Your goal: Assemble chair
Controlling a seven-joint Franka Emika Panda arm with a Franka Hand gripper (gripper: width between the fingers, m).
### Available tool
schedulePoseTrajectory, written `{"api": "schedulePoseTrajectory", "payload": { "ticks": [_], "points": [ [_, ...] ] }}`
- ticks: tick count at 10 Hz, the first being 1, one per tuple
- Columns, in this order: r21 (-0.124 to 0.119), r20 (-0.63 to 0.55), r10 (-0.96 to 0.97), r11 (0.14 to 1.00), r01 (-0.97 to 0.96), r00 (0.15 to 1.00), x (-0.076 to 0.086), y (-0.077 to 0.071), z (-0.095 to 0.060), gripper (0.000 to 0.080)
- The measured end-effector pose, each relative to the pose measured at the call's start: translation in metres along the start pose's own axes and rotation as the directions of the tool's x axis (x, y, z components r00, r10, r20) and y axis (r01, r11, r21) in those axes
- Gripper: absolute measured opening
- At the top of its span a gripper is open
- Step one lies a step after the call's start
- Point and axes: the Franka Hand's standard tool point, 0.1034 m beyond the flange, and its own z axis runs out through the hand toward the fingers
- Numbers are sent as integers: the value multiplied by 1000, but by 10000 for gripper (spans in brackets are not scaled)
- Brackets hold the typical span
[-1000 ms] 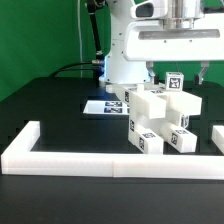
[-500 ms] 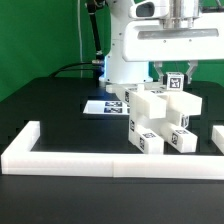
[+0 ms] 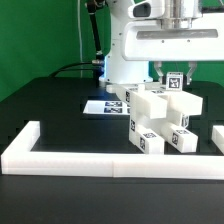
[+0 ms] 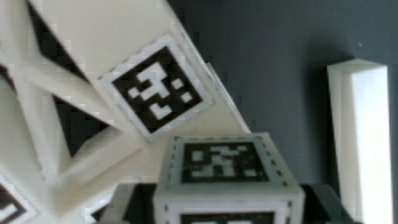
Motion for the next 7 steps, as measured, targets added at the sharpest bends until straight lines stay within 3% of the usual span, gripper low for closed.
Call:
{"api": "schedulePoseTrajectory", "payload": {
  "ticks": [7],
  "points": [
    [1,2,428,904,-428,904,-1,-1,1,275]
  ]
}}
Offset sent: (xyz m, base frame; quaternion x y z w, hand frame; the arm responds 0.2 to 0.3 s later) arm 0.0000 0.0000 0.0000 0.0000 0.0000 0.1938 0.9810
